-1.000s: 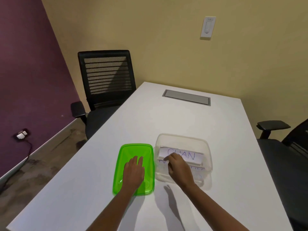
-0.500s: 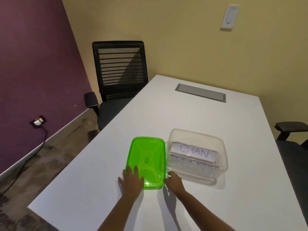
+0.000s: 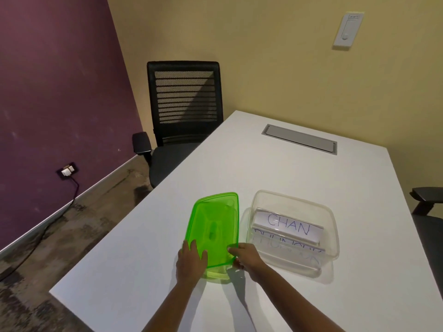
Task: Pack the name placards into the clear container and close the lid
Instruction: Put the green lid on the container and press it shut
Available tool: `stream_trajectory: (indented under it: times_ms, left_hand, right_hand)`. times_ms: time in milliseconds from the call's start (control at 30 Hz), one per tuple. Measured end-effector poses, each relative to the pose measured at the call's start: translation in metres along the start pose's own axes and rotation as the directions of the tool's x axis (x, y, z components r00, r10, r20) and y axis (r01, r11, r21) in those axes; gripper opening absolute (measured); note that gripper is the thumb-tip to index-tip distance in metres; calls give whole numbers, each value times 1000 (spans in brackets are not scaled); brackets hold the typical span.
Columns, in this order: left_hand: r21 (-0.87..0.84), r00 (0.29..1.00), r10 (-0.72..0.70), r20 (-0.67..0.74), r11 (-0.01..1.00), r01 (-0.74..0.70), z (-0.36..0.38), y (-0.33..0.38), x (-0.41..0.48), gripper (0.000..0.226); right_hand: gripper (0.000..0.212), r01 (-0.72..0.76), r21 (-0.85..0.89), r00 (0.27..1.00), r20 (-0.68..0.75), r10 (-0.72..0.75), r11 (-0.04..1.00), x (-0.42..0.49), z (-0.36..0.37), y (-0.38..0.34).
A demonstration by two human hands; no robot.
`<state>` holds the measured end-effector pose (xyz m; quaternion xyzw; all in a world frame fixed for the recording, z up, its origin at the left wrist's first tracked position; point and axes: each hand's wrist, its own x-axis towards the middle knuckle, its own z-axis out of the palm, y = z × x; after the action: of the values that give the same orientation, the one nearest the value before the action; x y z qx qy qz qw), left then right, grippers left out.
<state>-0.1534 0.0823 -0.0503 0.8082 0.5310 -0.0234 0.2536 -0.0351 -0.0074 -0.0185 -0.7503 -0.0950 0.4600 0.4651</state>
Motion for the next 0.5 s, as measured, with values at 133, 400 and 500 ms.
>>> stream_trajectory:
  times_ms: [133,400,500]
  left_hand:
    - [-230,991,-134,14,964,133,-18,24,3,59]
    - [-663,994,-38,105,742,98,-67,89,5,76]
    - [-784,992,8,122,614,91,-84,112,2,81]
  right_hand:
    - [19,142,-121,989,-11,-144,982,-5,2,-23]
    - [22,478,-434,848,2,-530,764,-33,-10,-54]
    - [24,517,-658,755,51,-653,547,-45,-18,-59]
